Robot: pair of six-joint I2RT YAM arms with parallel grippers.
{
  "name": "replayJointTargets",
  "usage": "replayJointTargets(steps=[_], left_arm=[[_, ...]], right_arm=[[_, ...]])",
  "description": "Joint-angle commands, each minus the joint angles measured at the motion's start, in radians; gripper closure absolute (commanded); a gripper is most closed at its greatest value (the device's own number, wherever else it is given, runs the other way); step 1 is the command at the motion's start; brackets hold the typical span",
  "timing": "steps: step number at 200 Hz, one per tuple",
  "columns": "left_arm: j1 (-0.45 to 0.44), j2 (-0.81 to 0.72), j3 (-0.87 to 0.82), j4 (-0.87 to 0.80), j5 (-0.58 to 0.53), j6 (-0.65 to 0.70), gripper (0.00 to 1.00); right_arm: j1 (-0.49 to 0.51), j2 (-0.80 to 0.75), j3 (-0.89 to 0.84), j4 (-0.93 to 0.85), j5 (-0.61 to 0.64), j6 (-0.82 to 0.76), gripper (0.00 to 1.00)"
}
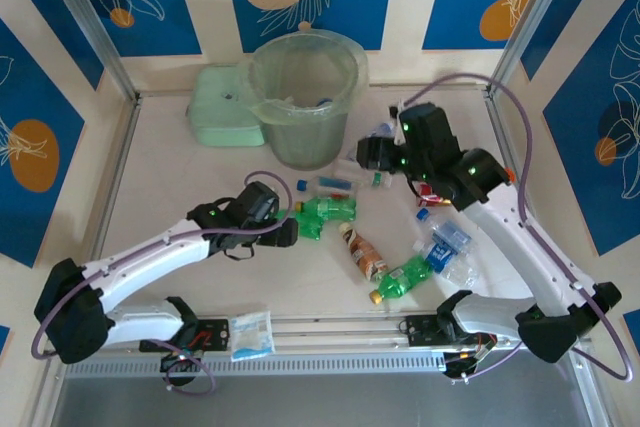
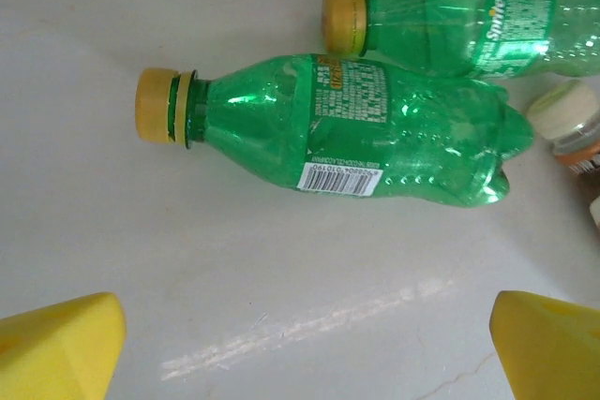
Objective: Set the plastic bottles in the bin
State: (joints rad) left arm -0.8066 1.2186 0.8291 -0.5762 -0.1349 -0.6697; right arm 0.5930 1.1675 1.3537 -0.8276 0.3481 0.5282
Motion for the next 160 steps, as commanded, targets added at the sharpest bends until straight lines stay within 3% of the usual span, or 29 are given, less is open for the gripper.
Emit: replayJointTargets(steps=[1, 38, 69, 160], left_arm=[[-0.006, 0.052, 0.002, 0.035, -0.007, -0.095, 0.01], [-0.007, 0.132, 0.052, 0.018, -0.024, -0.197, 0.0], [-0.008, 0.108, 0.044, -0.016, -0.072, -0.245, 0.01], [-0.007, -0.066, 0.04, -0.102, -0.168, -0.186, 0.05]], right_arm=[[0.007, -0.041, -0.126, -0.076, 0.008, 0.084, 0.26], [0.017, -0.029, -0.261, -0.138, -0.087, 0.148, 0.24], [0.078, 0.059, -0.348, -0.176, -0.143, 0.163, 0.23], [0.19, 0.342, -0.445, -0.005, -0.21, 0.185, 0.23]])
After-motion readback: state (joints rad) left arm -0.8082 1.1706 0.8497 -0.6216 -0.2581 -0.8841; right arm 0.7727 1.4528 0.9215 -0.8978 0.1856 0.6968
